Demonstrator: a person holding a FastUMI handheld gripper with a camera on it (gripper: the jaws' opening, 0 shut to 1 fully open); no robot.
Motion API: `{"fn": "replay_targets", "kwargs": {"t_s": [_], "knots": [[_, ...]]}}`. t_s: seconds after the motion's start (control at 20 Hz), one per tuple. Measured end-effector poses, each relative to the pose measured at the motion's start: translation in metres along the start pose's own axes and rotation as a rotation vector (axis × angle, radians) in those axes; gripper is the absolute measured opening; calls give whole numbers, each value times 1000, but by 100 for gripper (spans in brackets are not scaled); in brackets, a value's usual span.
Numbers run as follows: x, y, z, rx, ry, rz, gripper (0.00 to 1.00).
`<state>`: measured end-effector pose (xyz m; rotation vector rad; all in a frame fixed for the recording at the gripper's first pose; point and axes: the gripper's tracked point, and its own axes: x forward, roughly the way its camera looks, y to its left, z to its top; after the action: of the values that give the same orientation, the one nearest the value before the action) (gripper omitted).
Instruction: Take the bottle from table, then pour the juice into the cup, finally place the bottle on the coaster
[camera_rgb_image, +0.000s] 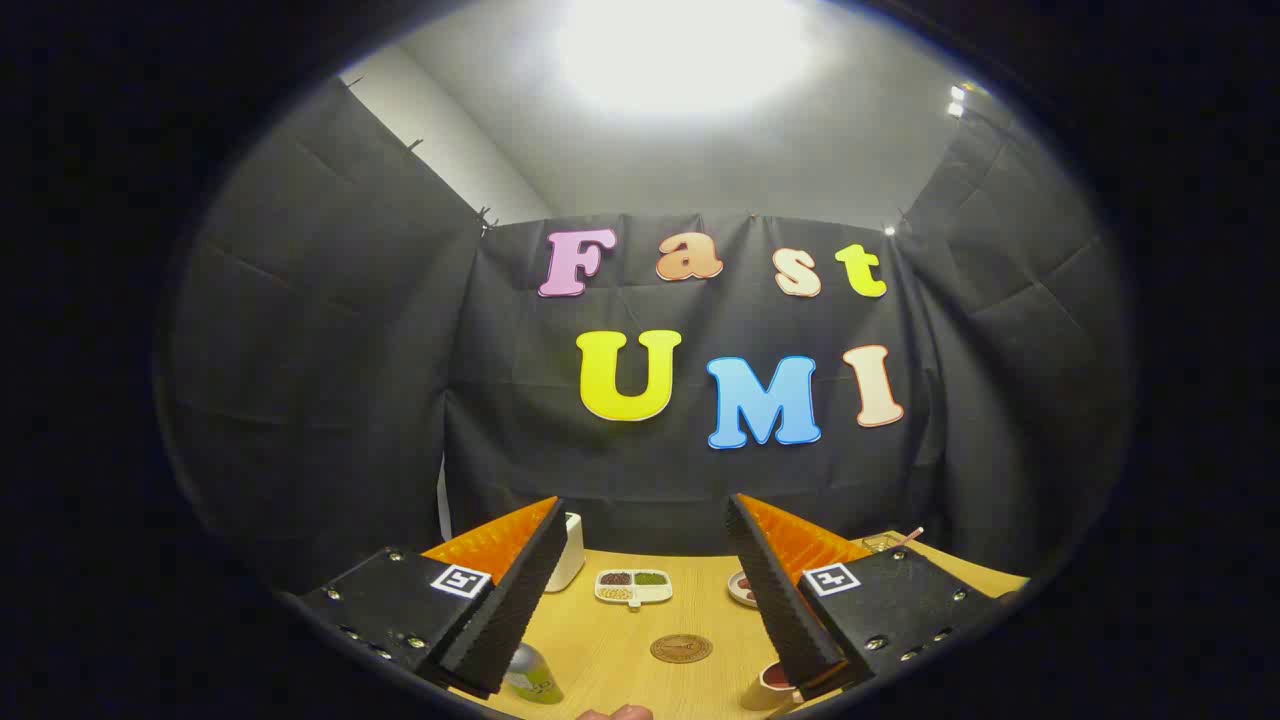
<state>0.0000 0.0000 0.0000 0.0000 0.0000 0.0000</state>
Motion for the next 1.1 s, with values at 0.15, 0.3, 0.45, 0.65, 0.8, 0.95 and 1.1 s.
{"fn": "replay_targets", "kwargs": {"t_s": [0.15,0.3,0.45,0.65,0.8,0.95,1.1], "knots": [[-1,2,-7,1,21,10,98],[0,2,-8,-23,30,9,98],[4,5,-10,-22,29,13,98],[6,7,-8,-27,21,8,98],[6,12,-10,-23,19,7,98],[5,21,-15,-20,22,7,98],[5,34,-26,-14,32,9,98]]}}
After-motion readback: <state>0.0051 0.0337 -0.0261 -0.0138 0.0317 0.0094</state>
